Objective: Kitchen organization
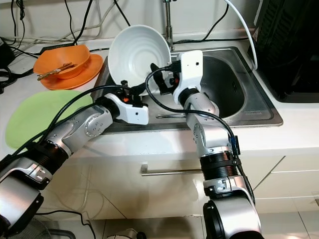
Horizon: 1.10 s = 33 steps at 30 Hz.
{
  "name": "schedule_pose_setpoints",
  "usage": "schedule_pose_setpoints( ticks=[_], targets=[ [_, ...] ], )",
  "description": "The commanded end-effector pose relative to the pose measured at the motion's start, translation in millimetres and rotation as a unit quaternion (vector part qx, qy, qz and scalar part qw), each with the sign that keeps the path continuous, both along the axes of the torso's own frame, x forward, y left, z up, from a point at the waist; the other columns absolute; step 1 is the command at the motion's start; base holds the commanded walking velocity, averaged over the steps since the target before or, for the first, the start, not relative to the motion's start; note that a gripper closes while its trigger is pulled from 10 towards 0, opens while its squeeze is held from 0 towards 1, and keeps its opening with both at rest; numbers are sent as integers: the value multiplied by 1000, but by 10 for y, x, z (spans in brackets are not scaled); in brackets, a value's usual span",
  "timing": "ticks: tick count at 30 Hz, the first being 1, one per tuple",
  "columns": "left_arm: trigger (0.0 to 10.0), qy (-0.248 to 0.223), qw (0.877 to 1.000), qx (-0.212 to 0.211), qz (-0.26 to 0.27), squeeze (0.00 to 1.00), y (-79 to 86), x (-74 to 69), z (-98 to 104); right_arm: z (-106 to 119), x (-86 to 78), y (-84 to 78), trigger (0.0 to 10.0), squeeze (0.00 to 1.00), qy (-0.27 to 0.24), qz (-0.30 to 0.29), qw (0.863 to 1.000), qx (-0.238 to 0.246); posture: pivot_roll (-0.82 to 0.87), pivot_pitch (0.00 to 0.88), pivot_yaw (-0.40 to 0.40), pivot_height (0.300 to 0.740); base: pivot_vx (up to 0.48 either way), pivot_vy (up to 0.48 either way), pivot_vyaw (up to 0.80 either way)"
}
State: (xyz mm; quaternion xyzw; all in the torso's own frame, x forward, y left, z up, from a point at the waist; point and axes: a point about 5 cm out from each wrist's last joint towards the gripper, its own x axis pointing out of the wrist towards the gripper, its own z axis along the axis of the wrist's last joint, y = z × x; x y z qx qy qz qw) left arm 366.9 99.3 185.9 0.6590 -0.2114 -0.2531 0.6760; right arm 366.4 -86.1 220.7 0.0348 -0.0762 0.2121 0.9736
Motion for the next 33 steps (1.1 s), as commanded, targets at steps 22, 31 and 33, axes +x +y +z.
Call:
schedule_pose_setpoints(
  ticks=[22, 31, 33],
  targets=[
    [10000, -35, 999, 18, 3, 0, 102, -48, 4, -21, -3, -8, 0, 0, 18, -5, 1000, 24, 137, 17, 110, 740, 0, 0, 0],
    [10000, -68, 997, 32, 14, 0, 140, -25, 59, -23, -5, -3, 0, 0, 22, -1, 999, 26, 136, 15, 110, 740, 0, 0, 0],
    [10000, -71, 997, 29, 18, 451, 148, -18, 70, -25, -5, -4, 0, 0, 23, -2, 999, 27, 136, 15, 110, 740, 0, 0, 0]
  ],
)
